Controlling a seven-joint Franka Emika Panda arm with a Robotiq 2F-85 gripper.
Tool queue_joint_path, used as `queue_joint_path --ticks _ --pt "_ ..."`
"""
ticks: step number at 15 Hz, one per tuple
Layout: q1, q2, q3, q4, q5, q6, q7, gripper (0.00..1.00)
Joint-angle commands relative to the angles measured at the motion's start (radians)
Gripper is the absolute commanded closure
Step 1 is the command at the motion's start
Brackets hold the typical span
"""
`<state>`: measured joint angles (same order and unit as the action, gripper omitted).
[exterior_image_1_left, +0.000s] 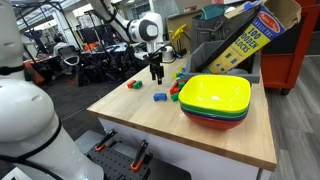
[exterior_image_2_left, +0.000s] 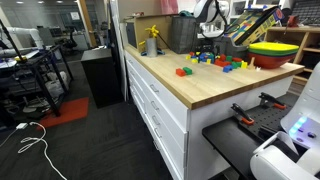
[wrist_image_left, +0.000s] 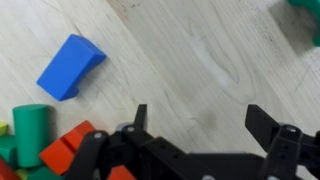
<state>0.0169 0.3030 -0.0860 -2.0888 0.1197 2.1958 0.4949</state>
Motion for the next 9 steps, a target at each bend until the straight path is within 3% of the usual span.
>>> queue_joint_path --ticks 1,9 --pt "-0.003 -0.086 -0.037 -0.049 -0.024 -0.030 0.099 0.00" --pt "-0.034 -0.158 -0.071 -0.176 -0.037 -0.045 0.338 0.00"
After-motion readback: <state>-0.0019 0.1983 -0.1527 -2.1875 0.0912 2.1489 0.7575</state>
